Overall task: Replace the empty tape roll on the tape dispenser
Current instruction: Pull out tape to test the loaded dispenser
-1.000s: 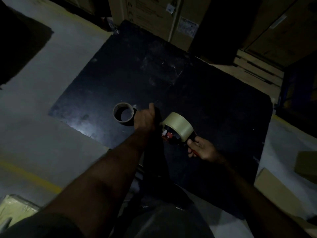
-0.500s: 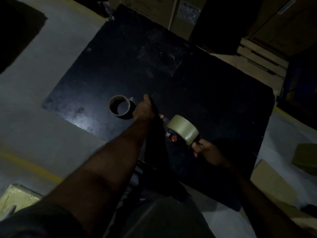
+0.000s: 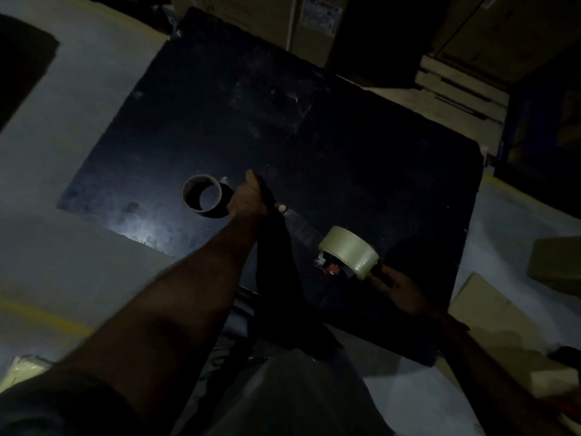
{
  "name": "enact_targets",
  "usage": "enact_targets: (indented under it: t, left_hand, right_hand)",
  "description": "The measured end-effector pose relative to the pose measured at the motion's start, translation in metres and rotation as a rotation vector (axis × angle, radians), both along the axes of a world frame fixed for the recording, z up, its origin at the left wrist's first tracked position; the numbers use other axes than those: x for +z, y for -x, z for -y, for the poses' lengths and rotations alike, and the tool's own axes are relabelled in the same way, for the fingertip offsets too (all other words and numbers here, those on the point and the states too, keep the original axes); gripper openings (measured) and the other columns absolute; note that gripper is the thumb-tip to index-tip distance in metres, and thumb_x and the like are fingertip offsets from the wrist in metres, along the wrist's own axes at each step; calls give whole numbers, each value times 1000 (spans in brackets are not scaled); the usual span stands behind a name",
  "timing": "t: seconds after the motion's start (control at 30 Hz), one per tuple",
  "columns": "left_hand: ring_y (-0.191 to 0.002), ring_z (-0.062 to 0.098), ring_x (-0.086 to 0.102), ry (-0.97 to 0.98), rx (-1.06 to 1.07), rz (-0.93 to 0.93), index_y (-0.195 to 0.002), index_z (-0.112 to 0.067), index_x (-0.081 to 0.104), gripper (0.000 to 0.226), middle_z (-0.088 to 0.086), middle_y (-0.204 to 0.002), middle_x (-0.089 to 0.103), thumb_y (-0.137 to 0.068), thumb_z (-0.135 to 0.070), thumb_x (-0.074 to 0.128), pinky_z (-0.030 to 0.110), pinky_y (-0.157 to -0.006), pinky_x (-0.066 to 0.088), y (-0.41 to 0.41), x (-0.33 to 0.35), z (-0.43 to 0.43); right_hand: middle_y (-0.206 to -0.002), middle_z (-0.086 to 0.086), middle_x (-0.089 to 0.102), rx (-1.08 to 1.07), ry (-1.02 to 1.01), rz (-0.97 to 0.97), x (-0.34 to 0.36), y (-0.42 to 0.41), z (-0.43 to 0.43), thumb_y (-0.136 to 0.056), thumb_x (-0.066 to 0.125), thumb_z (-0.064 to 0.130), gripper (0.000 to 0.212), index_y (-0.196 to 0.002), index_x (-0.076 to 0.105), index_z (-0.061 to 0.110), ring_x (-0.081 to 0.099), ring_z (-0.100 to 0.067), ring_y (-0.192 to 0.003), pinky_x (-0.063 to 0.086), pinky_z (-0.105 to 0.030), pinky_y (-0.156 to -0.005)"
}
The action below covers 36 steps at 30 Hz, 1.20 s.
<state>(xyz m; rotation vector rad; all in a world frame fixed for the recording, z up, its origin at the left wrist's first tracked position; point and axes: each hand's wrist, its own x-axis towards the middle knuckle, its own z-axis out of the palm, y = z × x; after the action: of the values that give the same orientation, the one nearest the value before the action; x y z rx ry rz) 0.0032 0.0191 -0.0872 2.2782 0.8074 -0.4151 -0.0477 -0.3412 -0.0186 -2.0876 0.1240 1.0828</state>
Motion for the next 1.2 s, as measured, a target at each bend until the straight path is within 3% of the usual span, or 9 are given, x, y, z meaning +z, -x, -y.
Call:
enact_targets:
  t: [0.1,0.17,0.27,0.33,0.4,0.53,0.67,0.83,1.2]
  left_hand:
    - [-92,24,68,18,111,5,-142,-7,40,81,16,-118,65,-81,-38,82,30,-64,49,0,12,12]
    - [-99,34,67,-204,-11,7,-137,-8,42,77,16,-113,63,-78,-39,82,41,-73,52,7,12,24]
    - [-101,38,60,-474,-260,291,-132,-7,50,48,19,-117,58,-91,-28,63,48,-86,50,23,11,45]
    - [-129,45,49,-398,-453,381,-146,-5,41,60,26,-143,46,-94,-31,55,52,-106,43,31,9,58]
    - [-155,44,11,-257,-609,201,-161,-6,15,95,26,-167,8,-91,-51,60,56,-125,20,34,7,66]
    - [-154,35,-27,-251,-612,-50,-158,-5,-22,119,17,-165,-32,-89,-70,49,57,-126,-6,35,-7,75]
    - [-152,31,-32,-254,-554,-41,-158,-10,-26,129,11,-164,-36,-80,-78,50,55,-126,-12,30,-23,75]
    - [-153,30,-32,-232,-508,-49,-158,-12,-26,140,9,-165,-35,-68,-88,50,55,-125,-14,31,-22,83]
    - [-151,39,-33,-312,-489,-185,-154,-4,-30,144,19,-162,-37,-71,-62,71,63,-123,-9,25,-12,99]
  right_hand:
    - [-99,16,68,-4,6,21,4,-1,-4,-101,60,13,25,-101,63,38,62,1,-94,49,-7,-73]
    - [-100,14,69,-8,15,13,5,-3,-4,-101,60,11,26,-103,63,36,63,-2,-95,51,-9,-75]
    - [-96,8,71,-11,55,-1,5,-3,-7,-101,60,13,19,-99,68,31,66,-13,-94,51,-18,-77]
    - [-87,5,70,-3,103,4,7,-3,-12,-101,60,15,15,-93,69,24,66,-16,-87,50,-20,-73]
    - [-86,4,70,-6,124,16,10,-2,-17,-102,60,18,14,-92,69,22,66,-14,-83,51,-19,-71]
    - [-78,3,68,47,147,79,9,-1,-17,-99,62,42,36,-84,68,10,64,-13,-78,51,-35,-78]
    - [-61,14,57,75,114,116,2,4,-2,-100,60,44,41,-71,57,16,56,-5,-65,47,-33,-71]
    - [-70,-1,63,89,124,147,-2,21,23,-102,57,40,37,-78,63,12,59,-7,-67,48,-33,-70]
    - [-64,-11,62,190,208,347,-7,23,20,-99,56,51,50,-67,52,13,62,-27,-62,52,-48,-65]
